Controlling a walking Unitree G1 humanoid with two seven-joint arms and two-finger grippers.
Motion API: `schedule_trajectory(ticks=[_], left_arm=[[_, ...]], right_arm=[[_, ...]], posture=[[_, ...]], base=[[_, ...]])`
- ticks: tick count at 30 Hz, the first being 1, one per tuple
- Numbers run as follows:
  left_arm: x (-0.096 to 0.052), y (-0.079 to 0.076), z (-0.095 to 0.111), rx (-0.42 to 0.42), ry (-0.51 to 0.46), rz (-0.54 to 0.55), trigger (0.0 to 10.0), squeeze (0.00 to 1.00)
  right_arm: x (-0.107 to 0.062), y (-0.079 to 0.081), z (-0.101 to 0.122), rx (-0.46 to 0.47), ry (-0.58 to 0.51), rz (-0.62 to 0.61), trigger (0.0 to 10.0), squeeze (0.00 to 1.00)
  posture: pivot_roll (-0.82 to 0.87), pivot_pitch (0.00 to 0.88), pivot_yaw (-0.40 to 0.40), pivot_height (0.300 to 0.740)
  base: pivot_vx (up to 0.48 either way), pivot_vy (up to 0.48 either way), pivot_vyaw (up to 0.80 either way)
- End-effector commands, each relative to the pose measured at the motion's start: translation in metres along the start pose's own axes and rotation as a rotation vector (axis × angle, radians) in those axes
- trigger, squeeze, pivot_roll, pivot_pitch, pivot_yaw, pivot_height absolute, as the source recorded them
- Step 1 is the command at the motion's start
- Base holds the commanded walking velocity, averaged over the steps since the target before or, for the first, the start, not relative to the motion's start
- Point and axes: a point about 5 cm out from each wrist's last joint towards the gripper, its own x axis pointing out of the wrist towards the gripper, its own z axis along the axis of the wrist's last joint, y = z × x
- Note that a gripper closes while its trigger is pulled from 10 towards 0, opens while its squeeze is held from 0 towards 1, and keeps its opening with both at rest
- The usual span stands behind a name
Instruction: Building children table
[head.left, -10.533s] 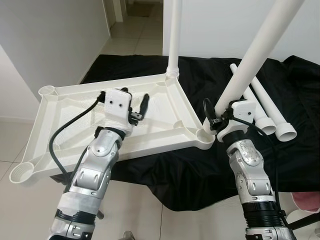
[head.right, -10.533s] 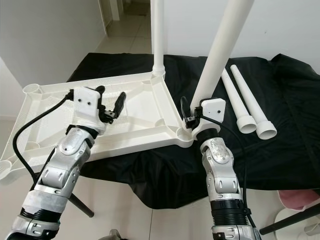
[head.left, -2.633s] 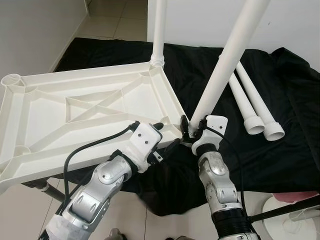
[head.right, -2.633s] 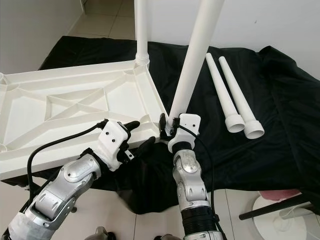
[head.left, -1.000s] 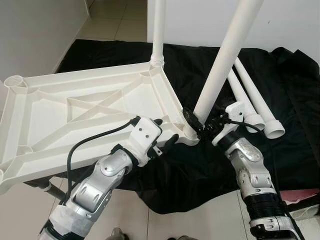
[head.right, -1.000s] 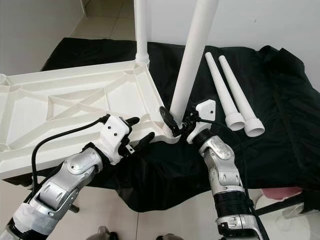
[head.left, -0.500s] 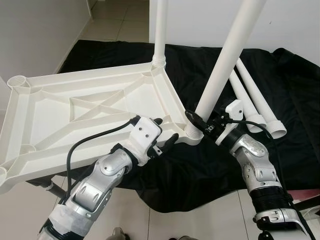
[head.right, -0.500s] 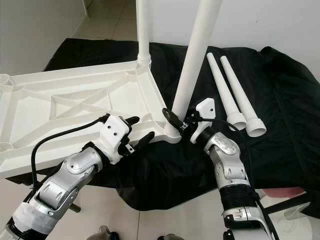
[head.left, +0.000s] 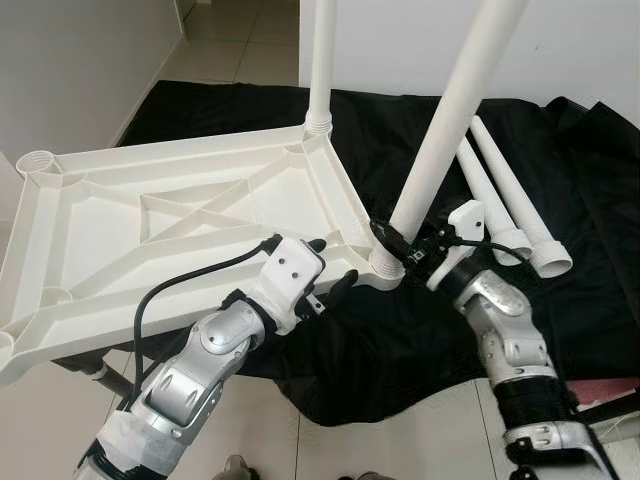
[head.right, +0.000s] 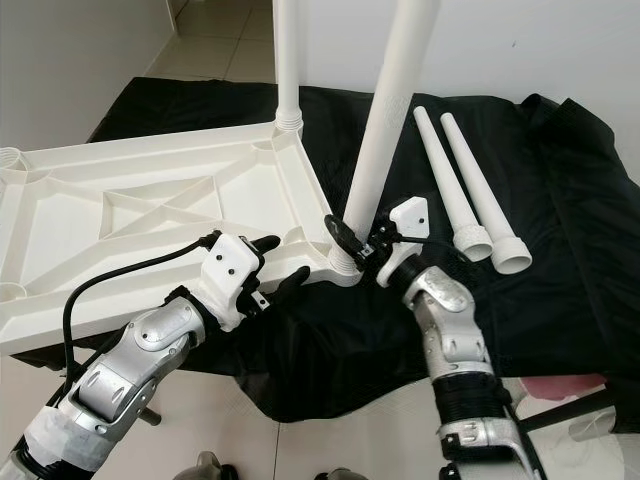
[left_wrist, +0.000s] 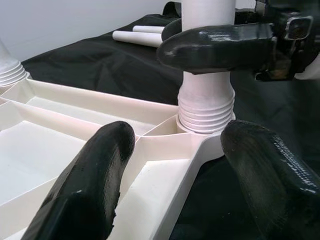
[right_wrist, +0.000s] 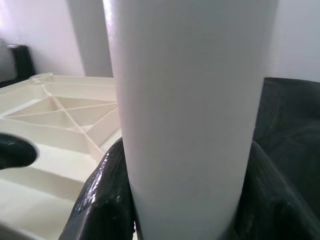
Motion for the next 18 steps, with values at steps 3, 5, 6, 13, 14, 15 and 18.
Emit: schedule_trajectory(ticks=[3,5,6,13,14,15,18], left_arm=[[-0.002,-0.009,-0.003,-0.001,0.006,-0.124,10.0,0.0],[-0.002,-0.009,-0.004,-0.004,0.005,-0.118,10.0,0.0],[-0.002,-0.009,-0.004,-0.004,0.005,-0.118,10.0,0.0],[-0.004,-0.007,-0.005,-0.005,0.007,-0.094,10.0,0.0],[-0.004,-0.007,-0.005,-0.005,0.007,-0.094,10.0,0.0],[-0.004,-0.007,-0.005,-0.005,0.007,-0.094,10.0,0.0],[-0.005,-0.006,-0.005,-0.008,0.008,-0.084,10.0,0.0]], right_arm=[[-0.003,0.001,-0.01,0.014,0.056,-0.189,10.0,0.0],[-0.002,0.007,-0.01,0.009,0.058,-0.262,10.0,0.0],[-0.002,0.007,-0.01,0.009,0.058,-0.262,10.0,0.0],[-0.002,0.031,-0.008,0.051,0.058,-0.554,10.0,0.0],[-0.002,0.031,-0.008,0.051,0.058,-0.554,10.0,0.0],[-0.002,0.031,-0.008,0.051,0.058,-0.554,10.0,0.0],[0.0,0.039,-0.009,0.06,0.063,-0.558,10.0,0.0]], posture=[[0.02,0.076,-0.03,0.74],[0.02,0.066,-0.041,0.74],[0.02,0.066,-0.041,0.74],[0.03,0.059,-0.059,0.74],[0.03,0.059,-0.059,0.74],[0.03,0.059,-0.059,0.74],[0.04,0.056,-0.052,0.74]], base=[[0.0,0.0,0.0],[0.0,0.0,0.0],[0.0,0.0,0.0],[0.0,0.0,0.0],[0.0,0.0,0.0],[0.0,0.0,0.0],[0.0,0.0,0.0]])
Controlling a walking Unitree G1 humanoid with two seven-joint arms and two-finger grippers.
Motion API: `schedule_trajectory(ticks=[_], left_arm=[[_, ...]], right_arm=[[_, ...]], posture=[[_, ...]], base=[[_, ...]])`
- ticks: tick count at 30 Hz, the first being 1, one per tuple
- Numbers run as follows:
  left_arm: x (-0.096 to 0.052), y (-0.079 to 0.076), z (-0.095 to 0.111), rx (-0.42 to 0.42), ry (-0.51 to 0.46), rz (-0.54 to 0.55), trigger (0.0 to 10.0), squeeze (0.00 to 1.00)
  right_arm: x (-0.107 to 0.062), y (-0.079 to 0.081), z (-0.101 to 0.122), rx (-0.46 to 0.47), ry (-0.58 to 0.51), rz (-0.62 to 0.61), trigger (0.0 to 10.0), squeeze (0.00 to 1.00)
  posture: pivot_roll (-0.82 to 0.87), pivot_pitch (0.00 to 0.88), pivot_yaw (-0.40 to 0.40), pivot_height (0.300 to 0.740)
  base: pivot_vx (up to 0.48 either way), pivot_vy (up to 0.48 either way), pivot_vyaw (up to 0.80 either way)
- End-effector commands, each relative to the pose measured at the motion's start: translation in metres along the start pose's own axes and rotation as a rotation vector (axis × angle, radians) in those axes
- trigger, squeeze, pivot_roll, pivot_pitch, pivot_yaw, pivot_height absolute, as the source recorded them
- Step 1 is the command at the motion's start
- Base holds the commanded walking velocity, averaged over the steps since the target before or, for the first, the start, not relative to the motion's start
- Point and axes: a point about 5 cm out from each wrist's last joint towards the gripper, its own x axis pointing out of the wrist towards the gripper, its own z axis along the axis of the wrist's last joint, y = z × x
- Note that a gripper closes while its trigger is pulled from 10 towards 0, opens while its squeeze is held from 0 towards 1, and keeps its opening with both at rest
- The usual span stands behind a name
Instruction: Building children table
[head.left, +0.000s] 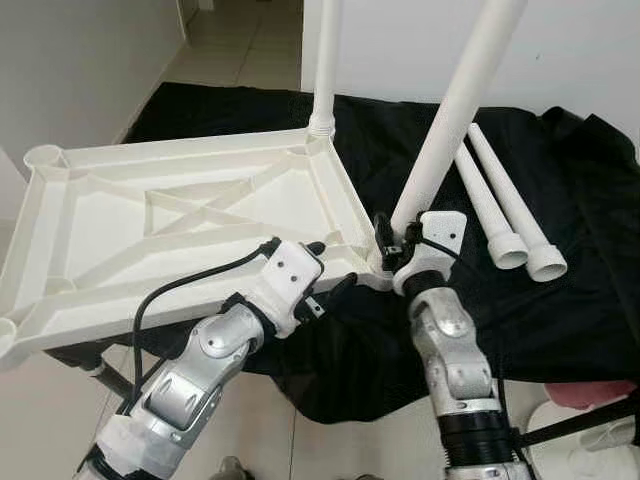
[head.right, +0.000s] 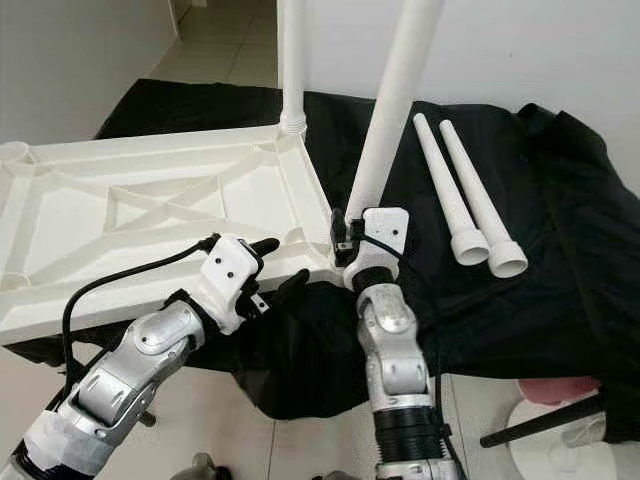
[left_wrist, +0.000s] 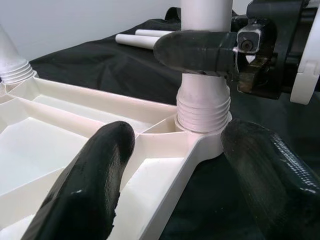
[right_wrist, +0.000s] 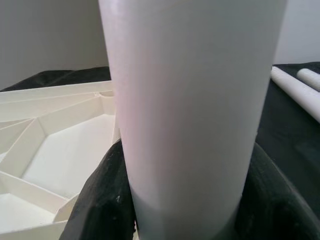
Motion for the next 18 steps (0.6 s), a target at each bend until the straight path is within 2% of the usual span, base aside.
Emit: schedule_trajectory(ticks=[1,5,6,7,9,10,12,13,14,18], left_arm=[[-0.0023,-0.0052,-0.002,0.001,0.004,-0.089,10.0,0.0],[-0.0029,-0.0064,-0.0029,0.004,0.007,-0.097,10.0,0.0],[-0.0028,-0.0055,-0.0027,0.005,0.008,-0.096,10.0,0.0],[-0.0027,-0.0046,-0.0023,0.006,0.007,-0.094,10.0,0.0],[-0.0026,-0.0041,-0.0021,0.007,0.006,-0.092,10.0,0.0],[-0.0026,-0.004,-0.002,0.007,0.006,-0.092,10.0,0.0],[-0.0026,-0.004,-0.002,0.007,0.006,-0.092,10.0,0.0],[-0.0028,-0.0042,-0.002,0.008,0.006,-0.093,10.0,0.0],[-0.0029,-0.0046,-0.002,0.007,0.006,-0.093,10.0,0.0],[-0.0034,-0.0052,-0.0021,0.004,0.006,-0.092,10.0,0.0]], right_arm=[[-0.0039,-0.0022,-0.0084,0.009,0.047,-0.02,10.0,0.0],[-0.0022,-0.0043,-0.0063,0.014,0.044,-0.022,10.0,0.0],[-0.0016,-0.005,-0.0056,0.012,0.042,-0.026,10.0,0.77],[-0.0011,-0.0051,-0.0051,0.015,0.039,-0.023,10.0,1.0],[-0.0012,-0.0046,-0.0044,0.017,0.039,-0.026,10.0,1.0],[-0.0009,-0.0045,-0.0037,0.013,0.038,-0.028,10.0,0.9],[-0.0009,-0.0045,-0.0037,0.013,0.038,-0.028,10.0,0.9],[-0.0011,-0.0037,-0.0028,0.008,0.04,-0.031,10.0,0.47],[-0.0007,-0.0039,-0.0017,0.001,0.042,-0.037,10.0,0.0],[-0.0004,-0.0052,-0.0004,-0.012,0.038,-0.033,10.0,0.0]], posture=[[0.04,0.056,-0.052,0.74],[0.04,0.055,-0.051,0.74],[0.04,0.054,-0.05,0.74],[0.04,0.054,-0.05,0.74],[0.04,0.054,-0.05,0.74],[0.04,0.055,-0.051,0.74],[0.04,0.055,-0.051,0.74],[0.04,0.056,-0.051,0.74],[0.04,0.057,-0.052,0.74],[0.04,0.058,-0.053,0.74]], base=[[0.0,0.0,0.0],[0.0,0.0,0.0],[0.0,0.0,0.0],[0.0,0.0,0.0],[0.0,0.0,0.0],[0.0,0.0,0.0],[0.0,0.0,0.0],[0.0,0.0,0.0],[0.0,0.0,0.0],[0.0,0.0,0.0]])
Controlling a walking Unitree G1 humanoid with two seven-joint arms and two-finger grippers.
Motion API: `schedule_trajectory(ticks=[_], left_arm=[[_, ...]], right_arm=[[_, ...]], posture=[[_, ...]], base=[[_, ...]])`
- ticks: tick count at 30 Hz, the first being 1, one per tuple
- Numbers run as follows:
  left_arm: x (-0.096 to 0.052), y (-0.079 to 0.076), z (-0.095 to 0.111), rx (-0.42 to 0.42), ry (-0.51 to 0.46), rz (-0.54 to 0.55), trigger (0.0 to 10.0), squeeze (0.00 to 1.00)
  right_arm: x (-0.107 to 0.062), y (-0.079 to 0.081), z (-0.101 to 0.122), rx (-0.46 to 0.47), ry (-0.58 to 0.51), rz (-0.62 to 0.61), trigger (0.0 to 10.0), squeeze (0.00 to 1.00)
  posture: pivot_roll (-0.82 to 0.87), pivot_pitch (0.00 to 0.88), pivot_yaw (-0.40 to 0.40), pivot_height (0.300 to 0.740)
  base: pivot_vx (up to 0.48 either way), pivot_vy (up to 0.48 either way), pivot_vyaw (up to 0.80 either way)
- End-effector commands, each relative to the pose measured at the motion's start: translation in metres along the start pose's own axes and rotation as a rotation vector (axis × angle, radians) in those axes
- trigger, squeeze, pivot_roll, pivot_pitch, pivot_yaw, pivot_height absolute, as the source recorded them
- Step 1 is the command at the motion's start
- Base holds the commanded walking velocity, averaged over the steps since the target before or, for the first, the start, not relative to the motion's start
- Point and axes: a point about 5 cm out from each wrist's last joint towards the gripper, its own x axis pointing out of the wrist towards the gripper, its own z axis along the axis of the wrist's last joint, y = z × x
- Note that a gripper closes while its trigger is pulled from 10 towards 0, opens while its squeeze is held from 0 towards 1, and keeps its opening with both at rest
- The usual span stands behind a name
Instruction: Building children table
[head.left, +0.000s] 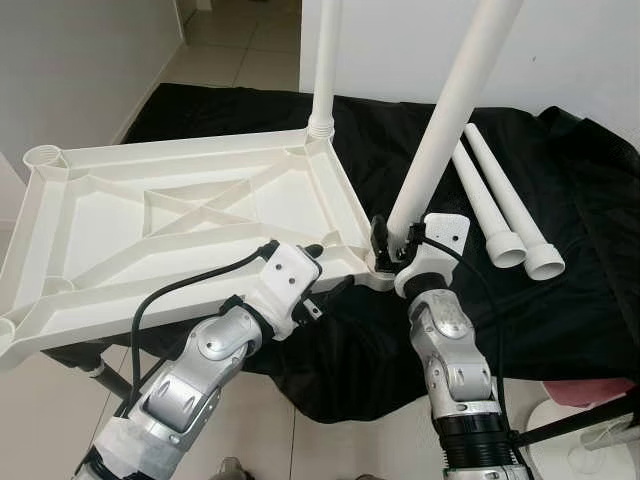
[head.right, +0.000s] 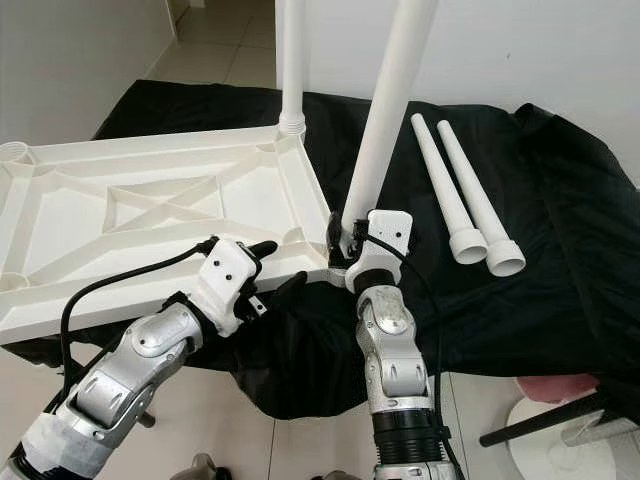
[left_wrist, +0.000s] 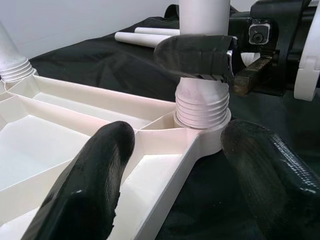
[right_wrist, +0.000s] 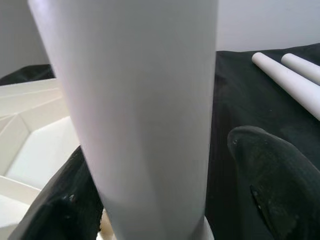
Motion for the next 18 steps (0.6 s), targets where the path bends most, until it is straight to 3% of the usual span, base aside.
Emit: schedule_trajectory(ticks=[1,7,10,12,13,18], left_arm=[[-0.003,-0.006,-0.002,0.002,0.003,-0.093,10.0,0.0],[-0.012,0.004,-0.007,-0.011,0.02,-0.041,10.0,0.0],[-0.016,0.016,-0.01,-0.048,0.012,0.026,10.0,0.0],[-0.016,0.016,-0.01,-0.048,0.012,0.026,10.0,0.0],[-0.02,0.026,-0.012,-0.064,0.004,0.083,10.0,0.0],[-0.026,0.031,-0.011,-0.118,-0.031,0.113,10.0,0.0]], right_arm=[[-0.001,-0.002,0.002,-0.008,-0.006,0.004,10.0,0.0],[-0.014,-0.013,0.001,0.014,-0.041,0.12,10.0,0.0],[-0.019,-0.023,-0.001,0.001,-0.046,0.132,10.0,0.0],[-0.019,-0.023,-0.001,0.001,-0.046,0.132,10.0,0.0],[-0.024,-0.033,-0.003,-0.009,-0.046,0.129,10.0,0.0],[-0.033,-0.045,-0.007,-0.029,-0.036,0.115,10.0,0.0]], posture=[[0.04,0.058,-0.053,0.74],[0.03,0.07,-0.045,0.74],[0.02,0.078,-0.035,0.74],[0.02,0.078,-0.035,0.74],[0.02,0.081,-0.032,0.74],[0.01,0.094,-0.012,0.74]], base=[[0.0,0.0,0.0],[0.0,0.0,0.0],[0.0,0.0,0.0],[0.0,0.0,0.0],[0.0,0.0,0.0],[0.0,0.0,0.0]])
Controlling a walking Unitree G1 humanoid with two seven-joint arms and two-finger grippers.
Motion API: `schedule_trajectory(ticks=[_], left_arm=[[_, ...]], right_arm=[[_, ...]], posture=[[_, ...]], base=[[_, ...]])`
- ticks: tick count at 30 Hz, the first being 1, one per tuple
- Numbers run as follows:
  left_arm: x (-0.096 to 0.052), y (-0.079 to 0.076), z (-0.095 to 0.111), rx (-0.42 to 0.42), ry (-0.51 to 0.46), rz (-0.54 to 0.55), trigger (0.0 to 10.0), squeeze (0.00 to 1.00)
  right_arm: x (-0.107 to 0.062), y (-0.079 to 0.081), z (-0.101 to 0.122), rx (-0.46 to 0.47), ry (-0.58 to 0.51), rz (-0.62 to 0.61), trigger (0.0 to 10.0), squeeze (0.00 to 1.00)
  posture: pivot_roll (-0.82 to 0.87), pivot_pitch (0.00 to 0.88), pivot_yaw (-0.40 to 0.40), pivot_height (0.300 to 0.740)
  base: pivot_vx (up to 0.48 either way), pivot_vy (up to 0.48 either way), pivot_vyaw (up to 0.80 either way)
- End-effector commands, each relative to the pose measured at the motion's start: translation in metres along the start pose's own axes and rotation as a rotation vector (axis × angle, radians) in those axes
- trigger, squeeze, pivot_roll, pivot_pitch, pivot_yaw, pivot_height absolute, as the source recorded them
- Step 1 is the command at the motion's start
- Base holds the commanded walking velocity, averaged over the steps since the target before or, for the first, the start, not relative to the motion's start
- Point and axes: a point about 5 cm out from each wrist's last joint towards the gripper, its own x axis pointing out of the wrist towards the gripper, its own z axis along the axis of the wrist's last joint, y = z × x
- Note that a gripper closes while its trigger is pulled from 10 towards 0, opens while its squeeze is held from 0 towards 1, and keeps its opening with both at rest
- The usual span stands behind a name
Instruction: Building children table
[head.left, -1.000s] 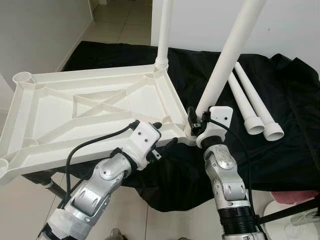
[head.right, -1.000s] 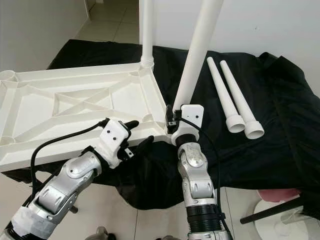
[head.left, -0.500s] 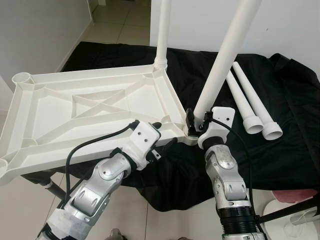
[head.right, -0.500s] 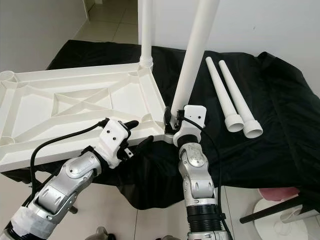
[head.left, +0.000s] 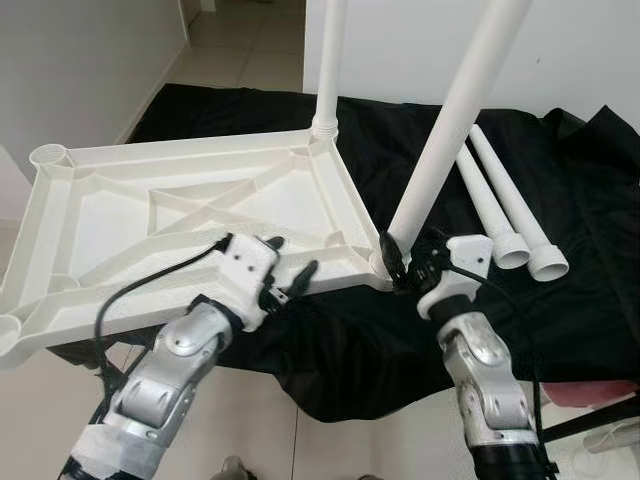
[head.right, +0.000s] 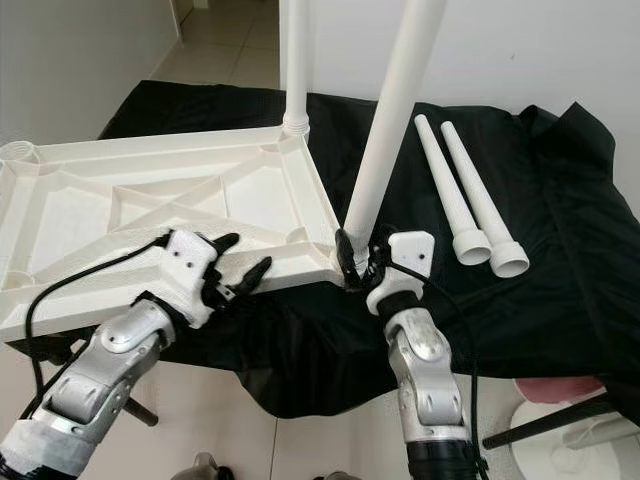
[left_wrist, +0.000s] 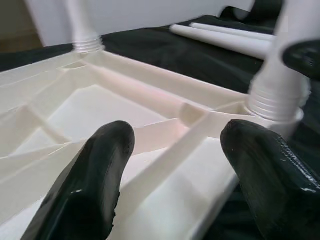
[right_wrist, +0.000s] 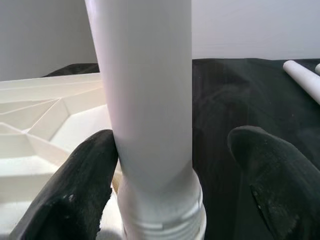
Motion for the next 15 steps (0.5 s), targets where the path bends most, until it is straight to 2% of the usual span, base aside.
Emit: schedule_trajectory(ticks=[1,5,9,15], left_arm=[[-0.005,-0.004,-0.003,-0.027,-0.007,-0.061,10.0,0.0],[-0.016,0.002,-0.013,-0.025,0.035,-0.025,10.0,0.0],[-0.022,0.001,-0.021,-0.023,0.049,-0.026,10.0,0.0],[-0.023,0.004,-0.025,-0.017,0.055,-0.012,10.0,0.0]], right_arm=[[-0.008,-0.014,-0.002,-0.017,0.007,-0.05,10.0,0.0],[-0.015,-0.022,-0.004,-0.016,0.012,-0.092,10.0,0.0],[-0.019,-0.028,-0.007,-0.011,0.004,-0.13,10.0,0.0],[-0.023,-0.03,-0.013,-0.012,0.01,-0.132,10.0,0.0]], posture=[[0.0,0.097,-0.008,0.74],[-0.01,0.107,0.006,0.74],[0.0,0.11,0.011,0.74],[0.0,0.113,0.02,0.74]], base=[[0.0,0.0,0.0],[0.0,0.0,0.0],[0.0,0.0,0.0],[0.0,0.0,0.0]])
